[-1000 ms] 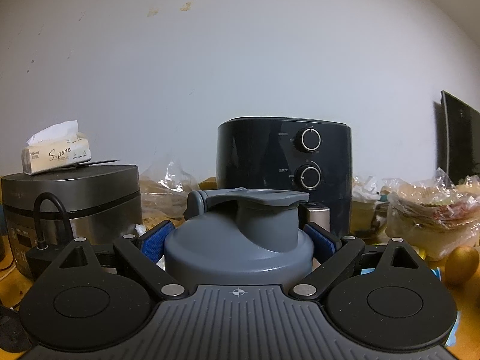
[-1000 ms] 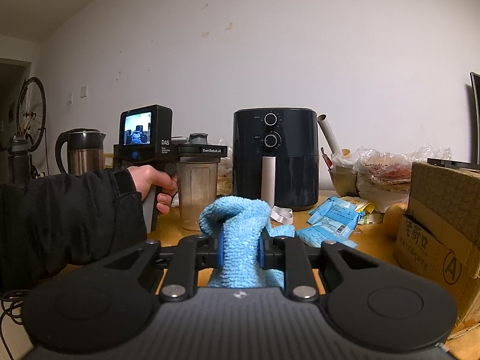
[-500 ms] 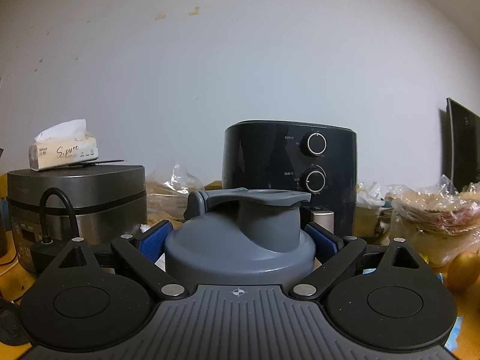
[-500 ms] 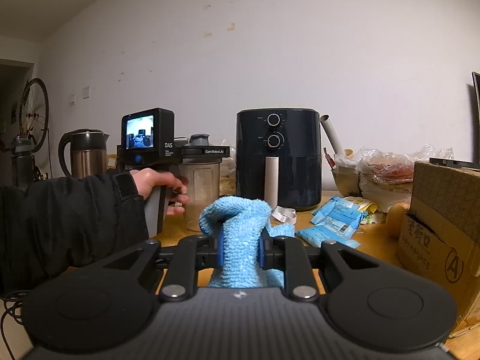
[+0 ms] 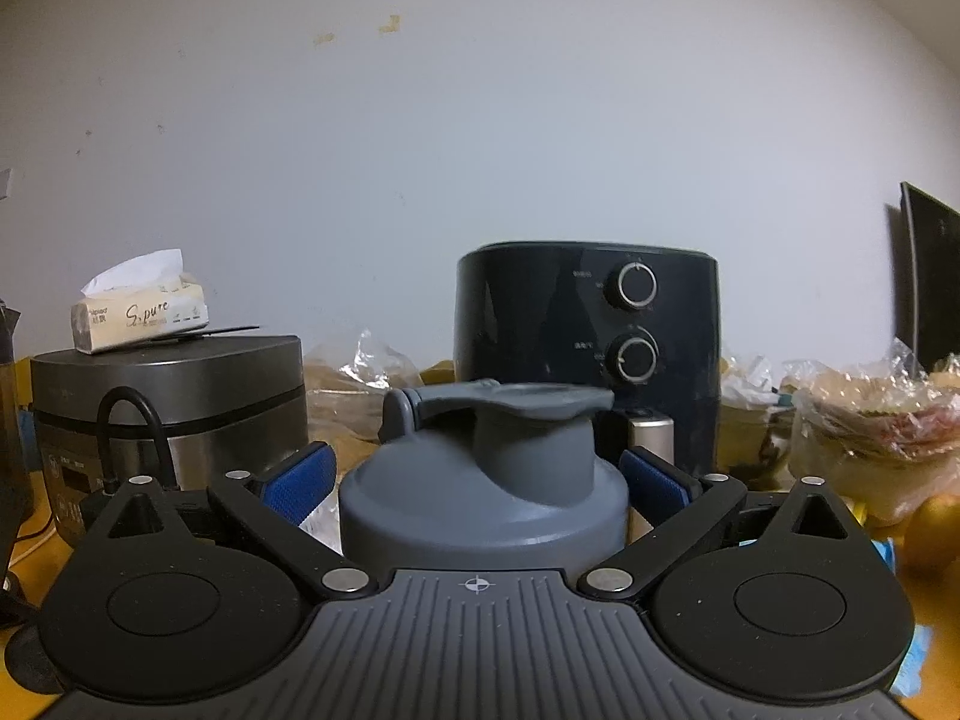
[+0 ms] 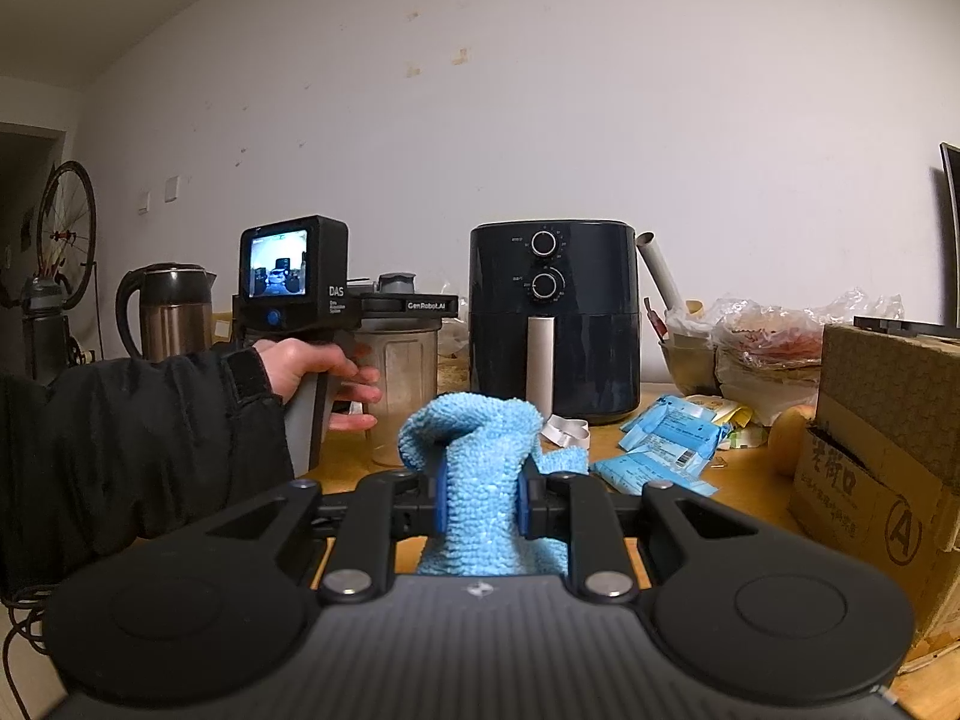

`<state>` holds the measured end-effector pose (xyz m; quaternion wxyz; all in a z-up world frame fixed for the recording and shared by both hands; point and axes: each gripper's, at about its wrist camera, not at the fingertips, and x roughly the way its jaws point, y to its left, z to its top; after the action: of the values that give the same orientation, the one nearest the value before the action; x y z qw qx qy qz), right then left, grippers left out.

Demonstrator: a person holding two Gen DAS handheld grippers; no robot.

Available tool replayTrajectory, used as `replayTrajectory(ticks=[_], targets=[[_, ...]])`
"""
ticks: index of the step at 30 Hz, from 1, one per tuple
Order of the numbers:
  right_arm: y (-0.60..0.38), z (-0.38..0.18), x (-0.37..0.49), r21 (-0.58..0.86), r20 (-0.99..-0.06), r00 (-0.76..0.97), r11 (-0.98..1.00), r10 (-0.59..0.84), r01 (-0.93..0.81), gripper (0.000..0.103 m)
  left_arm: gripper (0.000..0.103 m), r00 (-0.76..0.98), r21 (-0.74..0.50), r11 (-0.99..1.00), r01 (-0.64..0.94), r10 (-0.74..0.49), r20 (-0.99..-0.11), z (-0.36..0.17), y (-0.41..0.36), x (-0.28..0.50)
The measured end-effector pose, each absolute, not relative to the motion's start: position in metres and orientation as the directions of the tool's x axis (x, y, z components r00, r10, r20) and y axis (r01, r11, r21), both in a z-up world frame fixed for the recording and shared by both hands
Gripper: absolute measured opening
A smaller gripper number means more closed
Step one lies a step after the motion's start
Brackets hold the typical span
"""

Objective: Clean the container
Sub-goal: 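Lower the shaker bottle onto the table with the left gripper, then open the left gripper and withdraw it from the shaker bottle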

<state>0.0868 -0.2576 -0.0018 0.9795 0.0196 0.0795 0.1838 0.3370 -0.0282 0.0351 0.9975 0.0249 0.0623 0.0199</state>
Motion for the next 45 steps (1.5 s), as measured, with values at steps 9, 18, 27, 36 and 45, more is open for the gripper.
replayTrajectory(ticks=[9,18,27,36,45], targets=[[-0.263,0.0,0.083,0.075,-0.144,0.923,0.934,0.357,-0.349,0.019,0.103,0.989,0.062,0.997,-0.036,0.044,-0.144,0.029,-0.029,0.32],[-0.263,0.002,0.08,0.076,-0.141,0.922,0.932,0.362,-0.354,0.019,0.103,0.984,0.077,0.996,-0.05,0.063,-0.167,0.031,-0.03,0.298],[-0.261,0.004,0.079,0.077,-0.142,0.917,0.928,0.372,-0.365,0.019,0.103,0.988,0.07,0.997,-0.027,0.037,-0.151,0.038,-0.032,0.268],[-0.26,0.006,0.076,0.076,-0.142,0.915,0.926,0.378,-0.371,0.019,0.103,0.988,0.06,0.998,-0.019,0.028,-0.149,0.042,-0.034,0.241],[-0.261,0.006,0.071,0.074,-0.148,0.912,0.924,0.383,-0.376,0.019,0.103,0.989,0.058,0.998,-0.014,0.022,-0.143,0.044,-0.037,0.204]])
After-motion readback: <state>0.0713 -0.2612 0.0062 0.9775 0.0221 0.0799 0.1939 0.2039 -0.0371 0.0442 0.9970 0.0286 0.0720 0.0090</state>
